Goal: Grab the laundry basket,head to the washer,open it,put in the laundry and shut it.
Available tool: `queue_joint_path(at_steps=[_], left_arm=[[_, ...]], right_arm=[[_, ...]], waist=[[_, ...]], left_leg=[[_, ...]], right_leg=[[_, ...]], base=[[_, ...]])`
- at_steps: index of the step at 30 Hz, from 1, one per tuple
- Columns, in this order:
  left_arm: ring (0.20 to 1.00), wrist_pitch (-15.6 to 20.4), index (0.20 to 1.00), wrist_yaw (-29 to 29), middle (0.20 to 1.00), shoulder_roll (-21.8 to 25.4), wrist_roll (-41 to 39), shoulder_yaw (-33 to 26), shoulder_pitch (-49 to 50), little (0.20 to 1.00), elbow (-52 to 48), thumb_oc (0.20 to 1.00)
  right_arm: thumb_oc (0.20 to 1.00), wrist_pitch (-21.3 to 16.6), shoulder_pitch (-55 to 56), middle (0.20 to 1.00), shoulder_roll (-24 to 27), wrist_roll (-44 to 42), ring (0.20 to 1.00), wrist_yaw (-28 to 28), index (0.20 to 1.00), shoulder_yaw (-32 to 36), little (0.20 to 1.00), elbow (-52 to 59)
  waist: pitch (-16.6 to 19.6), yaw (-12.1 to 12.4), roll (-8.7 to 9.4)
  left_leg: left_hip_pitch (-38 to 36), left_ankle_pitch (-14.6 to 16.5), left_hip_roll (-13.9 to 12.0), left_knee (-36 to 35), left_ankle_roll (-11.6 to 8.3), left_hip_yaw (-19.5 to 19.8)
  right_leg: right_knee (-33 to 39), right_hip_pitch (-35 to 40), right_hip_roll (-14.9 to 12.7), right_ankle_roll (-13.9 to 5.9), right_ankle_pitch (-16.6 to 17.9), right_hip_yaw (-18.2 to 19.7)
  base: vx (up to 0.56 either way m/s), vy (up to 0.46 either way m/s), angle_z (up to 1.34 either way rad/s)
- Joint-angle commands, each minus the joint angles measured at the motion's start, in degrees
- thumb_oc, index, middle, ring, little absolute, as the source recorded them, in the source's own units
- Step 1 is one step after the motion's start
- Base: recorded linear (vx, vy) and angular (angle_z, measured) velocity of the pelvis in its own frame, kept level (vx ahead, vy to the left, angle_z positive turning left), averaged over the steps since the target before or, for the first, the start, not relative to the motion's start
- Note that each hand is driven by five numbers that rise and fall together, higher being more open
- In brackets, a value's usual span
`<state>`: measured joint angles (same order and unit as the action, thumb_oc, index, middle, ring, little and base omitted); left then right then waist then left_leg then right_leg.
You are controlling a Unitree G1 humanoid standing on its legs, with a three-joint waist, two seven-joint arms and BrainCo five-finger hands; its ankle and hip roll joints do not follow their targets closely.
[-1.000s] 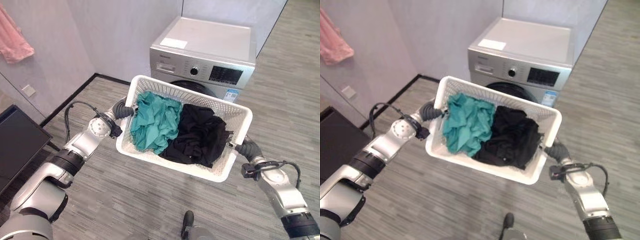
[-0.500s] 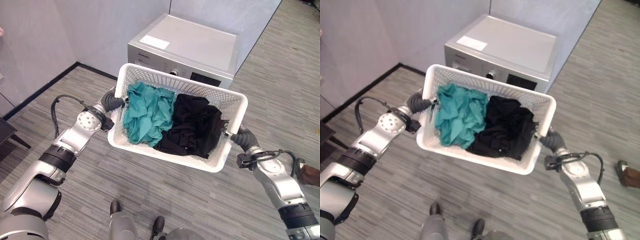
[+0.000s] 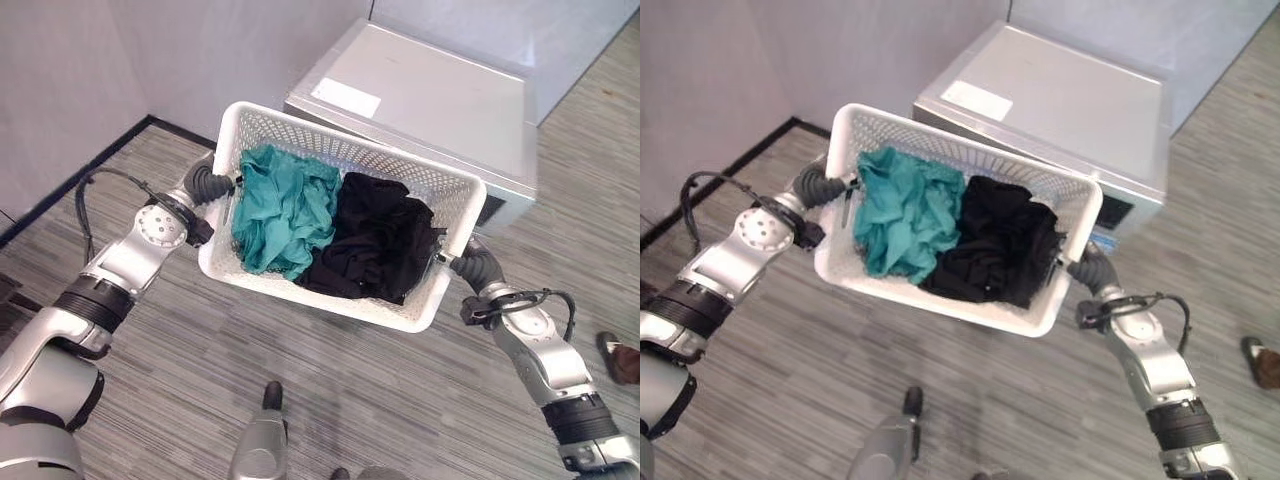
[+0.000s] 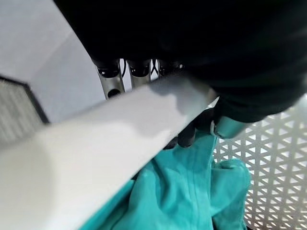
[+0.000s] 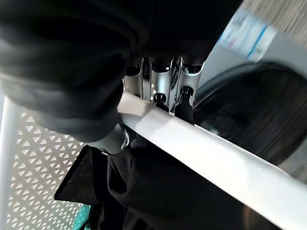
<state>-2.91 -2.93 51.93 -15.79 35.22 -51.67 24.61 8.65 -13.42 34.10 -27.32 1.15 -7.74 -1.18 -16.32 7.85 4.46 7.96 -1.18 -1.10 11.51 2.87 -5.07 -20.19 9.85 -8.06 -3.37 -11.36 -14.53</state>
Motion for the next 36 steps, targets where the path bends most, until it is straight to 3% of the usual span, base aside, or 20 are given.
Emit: queue_joint_path(at_steps=[1, 3, 6, 7, 8, 9, 13, 14, 17, 22, 27, 30, 32, 34, 36], left_arm=[[0.200, 6.87, 0.200, -1.55, 0.200, 0.48, -0.67, 0.13, -9.90, 0.200, -5.74, 0.200], [0.200, 6.91, 0.200, -1.25, 0.200, 1.96, -2.35, 0.17, -11.23, 0.200, -7.06, 0.200], [0.200, 6.90, 0.200, -1.25, 0.200, 1.97, -2.36, 0.19, -11.27, 0.200, -7.05, 0.200], [0.200, 7.23, 0.200, 0.14, 0.200, 4.87, -6.08, 0.79, -12.58, 0.200, -10.02, 0.200], [0.200, 7.43, 0.200, 0.38, 0.200, 5.80, -6.84, 1.11, -13.19, 0.200, -10.76, 0.200], [0.200, 7.98, 0.200, 1.23, 0.200, 7.62, -8.30, 1.80, -14.30, 0.200, -12.00, 0.200], [0.200, 7.54, 0.200, 2.82, 0.200, 8.29, -9.78, 3.99, -15.74, 0.200, -13.08, 0.200], [0.200, 7.56, 0.200, 3.66, 0.200, 7.09, -10.21, 8.09, -18.41, 0.200, -12.60, 0.200], [0.200, 7.59, 0.200, 3.74, 0.200, 3.92, -11.23, 11.34, -20.22, 0.200, -9.94, 0.200], [0.200, 7.17, 0.200, 3.23, 0.200, -1.85, -9.98, 14.03, -23.35, 0.200, -5.60, 0.200], [0.200, 6.68, 0.200, 3.71, 0.200, -4.25, -9.39, 17.20, -27.40, 0.200, -0.87, 0.200], [0.200, 6.68, 0.200, 4.20, 0.200, -5.24, -8.90, 19.28, -30.30, 0.200, 1.96, 0.200], [0.200, 6.25, 0.200, 4.82, 0.200, -5.34, -8.71, 20.24, -31.56, 0.200, 4.34, 0.200], [0.200, 6.18, 0.200, 4.90, 0.200, -4.38, -9.23, 21.41, -32.94, 0.200, 5.00, 0.200], [0.200, 6.17, 0.200, 4.97, 0.200, -3.96, -9.59, 21.73, -33.29, 0.200, 5.11, 0.200]], right_arm=[[0.200, -5.86, -8.26, 0.200, 0.60, 0.80, 0.200, 0.69, 0.200, 0.11, 0.200, 3.16], [0.200, -5.53, -9.10, 0.200, 0.76, 0.69, 0.200, 0.65, 0.200, 0.37, 0.200, 3.31], [0.200, -5.53, -9.12, 0.200, 0.74, 0.69, 0.200, 0.65, 0.200, 0.38, 0.200, 3.32], [0.200, -5.54, -8.50, 0.200, 2.08, -0.58, 0.200, 0.69, 0.200, 1.75, 0.200, 5.03], [0.200, -5.49, -7.98, 0.200, 2.35, -0.83, 0.200, 0.86, 0.200, 2.42, 0.200, 5.74], [0.200, -5.29, -7.05, 0.200, 3.52, -0.41, 0.200, 1.14, 0.200, 3.97, 0.200, 6.85], [0.200, -4.84, -6.03, 0.200, 4.68, -0.22, 0.200, 1.52, 0.200, 5.51, 0.200, 8.24], [0.200, -4.55, -5.71, 0.200, 6.00, -0.38, 0.200, 2.12, 0.200, 5.58, 0.200, 8.52], [0.200, -4.61, -5.50, 0.200, 7.24, -0.48, 0.200, 2.22, 0.200, 5.07, 0.200, 8.18], [0.200, -4.56, -5.29, 0.200, 8.89, -0.74, 0.200, 2.07, 0.200, 5.13, 0.200, 8.50], [0.200, -4.76, -6.80, 0.200, 11.54, -1.42, 0.200, 1.60, 0.200, 5.33, 0.200, 7.86], [0.200, -4.54, -6.70, 0.200, 13.81, -2.59, 0.200, 1.04, 0.200, 6.22, 0.200, 7.23], [0.200, -4.57, -8.02, 0.200, 15.96, -4.09, 0.200, 0.43, 0.200, 5.96, 0.200, 5.66], [0.200, -4.86, -10.93, 0.200, 17.84, -4.82, 0.200, -0.42, 0.200, 4.81, 0.200, 3.68], [0.200, -5.08, -12.72, 0.200, 18.65, -5.45, 0.200, -0.73, 0.200, 4.04, 0.200, 2.55]], waist=[[7.14, 2.06, -3.38], [7.30, 2.29, -4.01], [7.14, 2.20, -4.05], [8.00, 2.81, -4.81], [8.29, 2.85, -5.35], [8.82, 3.41, -5.66], [9.24, 3.61, -5.55], [10.56, 3.54, -4.93], [11.21, 3.26, -4.49], [11.38, 1.27, -4.10], [11.30, 0.08, -4.10], [10.82, -1.40, -3.64], [10.21, -1.80, -2.77], [8.29, -1.40, -2.76], [7.60, -1.57, -2.89]], left_leg=[[-3.88, 3.24, -1.68, -2.71, 0.78, 1.84], [-6.33, 3.99, -1.40, -4.19, 1.13, 0.65], [-6.53, 3.93, -1.41, -4.29, 1.12, 0.74], [-7.72, 4.33, -1.69, -5.72, 0.44, -0.15], [-8.00, 3.94, -2.23, -6.50, 0.08, 0.42], [-8.68, 4.06, -2.47, -7.45, -0.54, 1.09], [-8.82, 4.14, -2.74, -7.44, -0.92, 1.00], [-9.19, 4.12, -2.71, -8.00, -1.50, 0.78], [-9.33, 3.92, -2.92, -8.49, -2.24, 1.10], [-8.63, 3.36, -3.46, -8.86, -3.28, 2.24], [-8.41, 2.94, -4.34, -9.23, -4.37, 2.39], [-7.03, 1.95, -5.68, -8.45, -5.62, 2.73], [-5.90, 2.37, -7.49, -3.42, -6.87, 2.16], [-1.65, -0.45, -7.91, 6.96, -7.52, 4.50], [0.37, -0.60, -7.83, 10.09, -7.43, 5.62]], right_leg=[[-18.30, -9.05, -3.61, -5.84, 7.55, -1.37], [-15.79, -10.02, -6.11, -5.12, 7.02, -5.45], [-15.66, -9.76, -6.07, -5.11, 7.05, -5.58], [-7.96, -10.48, -7.84, -4.68, 5.62, -9.58], [-5.24, -10.49, -7.82, -4.74, 6.58, -10.15], [-0.51, -10.95, -7.88, -5.01, 8.01, -8.54], [2.97, -10.31, -8.05, -5.37, 9.87, -8.22], [8.07, -7.32, -6.62, -5.31, 9.12, -9.29], [10.33, -5.51, -5.07, -5.27, 8.30, -10.46], [10.77, -5.24, -3.86, -4.88, 7.24, -11.52], [11.27, -5.21, -2.68, -4.53, 6.34, -11.46], [11.98, -5.76, -0.79, -3.24, 5.51, -10.13], [13.80, -4.34, 1.57, -1.55, 3.92, -8.94], [14.05, -3.46, 3.01, 0.30, 3.51, -7.55], [14.51, -2.94, 3.47, 0.70, 3.29, -7.60]], base=[[0.23, 0.327, -0.68], [0.16, 0.145, -0.58], [0.07, 0.014, -0.02], [0.17, -0.014, 0.22], [0.25, -0.058, -0.03], [0.10, -0.066, -0.25], [0.10, -0.072, 0.13], [0.10, -0.099, 0.46], [0.08, -0.088, 0.31], [0.02, -0.060, 0.08], [0.01, -0.096, -0.01], [-0.02, -0.133, 0.02], [0.02, -0.245, 0.04], [-0.03, -0.179, -0.08], [-0.01, -0.045, -0.23]])
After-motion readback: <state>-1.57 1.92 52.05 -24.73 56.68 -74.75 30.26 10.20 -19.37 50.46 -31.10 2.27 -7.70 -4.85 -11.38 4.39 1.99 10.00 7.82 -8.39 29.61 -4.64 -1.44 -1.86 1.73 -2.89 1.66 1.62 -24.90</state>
